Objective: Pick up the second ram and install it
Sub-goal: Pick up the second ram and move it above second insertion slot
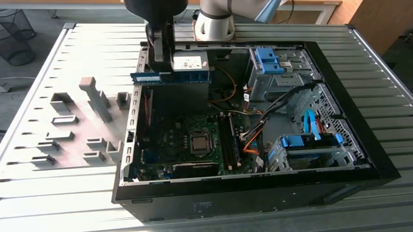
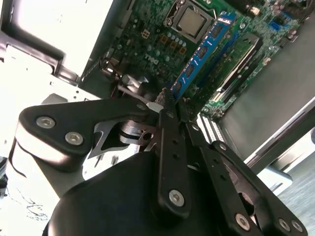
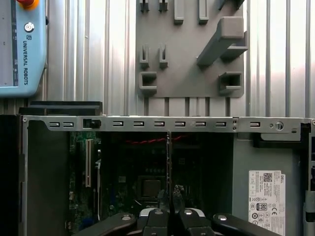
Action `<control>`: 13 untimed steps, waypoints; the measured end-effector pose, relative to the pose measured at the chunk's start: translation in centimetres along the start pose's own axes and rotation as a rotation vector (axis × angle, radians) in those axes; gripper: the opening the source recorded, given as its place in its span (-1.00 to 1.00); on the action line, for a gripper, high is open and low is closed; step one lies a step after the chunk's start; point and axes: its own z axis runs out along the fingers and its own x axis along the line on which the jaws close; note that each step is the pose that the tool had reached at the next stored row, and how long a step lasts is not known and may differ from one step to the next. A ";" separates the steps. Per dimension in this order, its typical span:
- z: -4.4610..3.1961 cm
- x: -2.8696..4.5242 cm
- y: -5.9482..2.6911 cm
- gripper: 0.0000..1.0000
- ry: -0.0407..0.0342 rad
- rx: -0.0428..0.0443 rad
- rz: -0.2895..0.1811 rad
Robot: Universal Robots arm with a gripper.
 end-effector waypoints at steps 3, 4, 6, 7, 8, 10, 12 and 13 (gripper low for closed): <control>-0.01 -0.01 -0.57 -0.73 0.0000 0.0000 0.000; -0.01 -0.01 -0.75 -0.73 0.0000 0.0000 0.000; -0.01 -0.01 -1.11 -0.73 0.0000 0.0000 0.000; -0.01 -0.01 -1.30 -0.73 0.0000 0.0000 0.000; -0.01 -0.01 -1.48 -0.73 0.0000 0.0000 0.000; -0.01 -0.01 -1.85 -0.73 0.0000 0.0000 0.000; -0.02 -0.02 -2.24 -0.73 0.0000 0.0000 0.000; -0.02 -0.02 -2.43 -0.73 0.0001 0.0000 0.000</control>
